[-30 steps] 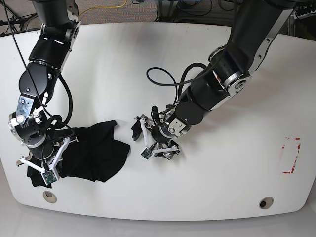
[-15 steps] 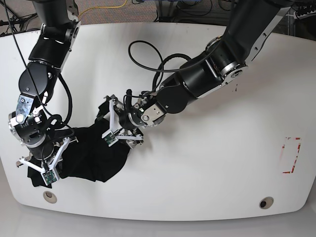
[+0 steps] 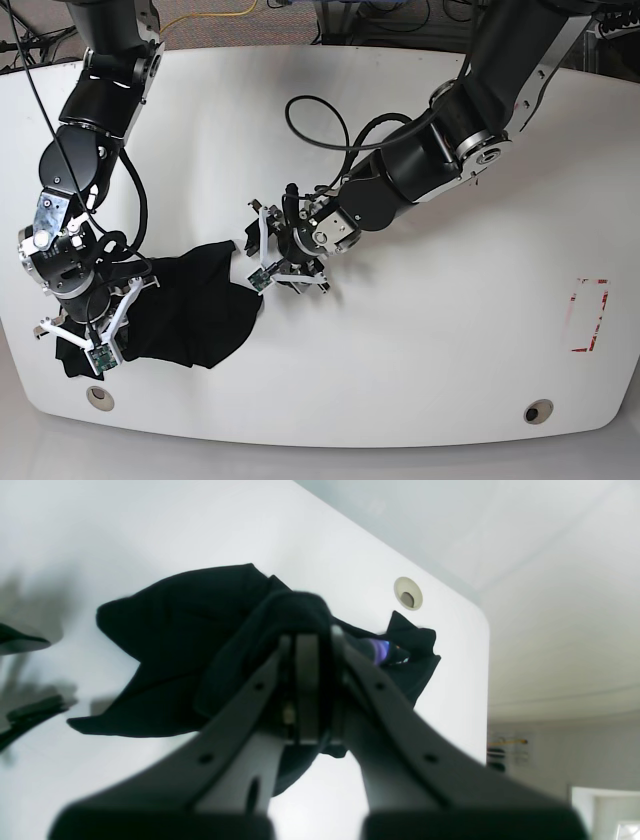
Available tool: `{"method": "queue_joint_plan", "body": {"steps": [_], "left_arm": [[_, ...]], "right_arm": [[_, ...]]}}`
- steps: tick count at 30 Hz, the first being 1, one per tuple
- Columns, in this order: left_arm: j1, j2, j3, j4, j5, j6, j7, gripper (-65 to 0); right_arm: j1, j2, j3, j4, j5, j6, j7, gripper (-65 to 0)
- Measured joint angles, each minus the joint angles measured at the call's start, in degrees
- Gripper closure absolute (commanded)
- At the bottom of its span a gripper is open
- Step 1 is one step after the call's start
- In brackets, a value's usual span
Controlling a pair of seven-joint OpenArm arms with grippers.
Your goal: Fold the T-shirt properly
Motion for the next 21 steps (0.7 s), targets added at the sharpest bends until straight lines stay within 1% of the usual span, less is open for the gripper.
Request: {"method": "queue_joint_plan", "body": {"steps": [1,2,6,11,15,21], "left_arm": [[0.0,0.2,-0.3,0.9,0.7,0.6,1.9,-46.2],[0.1,0.2,-0.3,1.4,1.2,0.5,2.6,-47.0],[2.0,-0.4,-0.8,5.9,1.6,-0.4,3.6,-49.1],[4.7,-1.7,-2.0,10.4,2.6,-1.1,3.3,-49.8],[5.2,-2.5,-4.5,12.9,3.7,-0.5,2.4,-50.6],[5.1,-2.2,-8.1,17.5,4.6,-0.2,1.2,-52.0]], "right_arm": [[0.0,0.0,-0.2,0.0,0.1,0.0,0.0,0.0],[0.0,0.0,-0.2,0.0,0.4,0.0,0.0,0.0],[-0.3,0.2,-0.1,0.0,-0.1,0.0,-0.1,0.0],[-0.5,0.3,-0.1,0.2,-0.1,0.0,-0.1,0.0],[-0.7,0.0,-0.3,0.6,0.2,0.0,0.0,0.0],[-0.7,0.0,-0.1,0.6,0.2,0.1,0.0,0.0]]}}
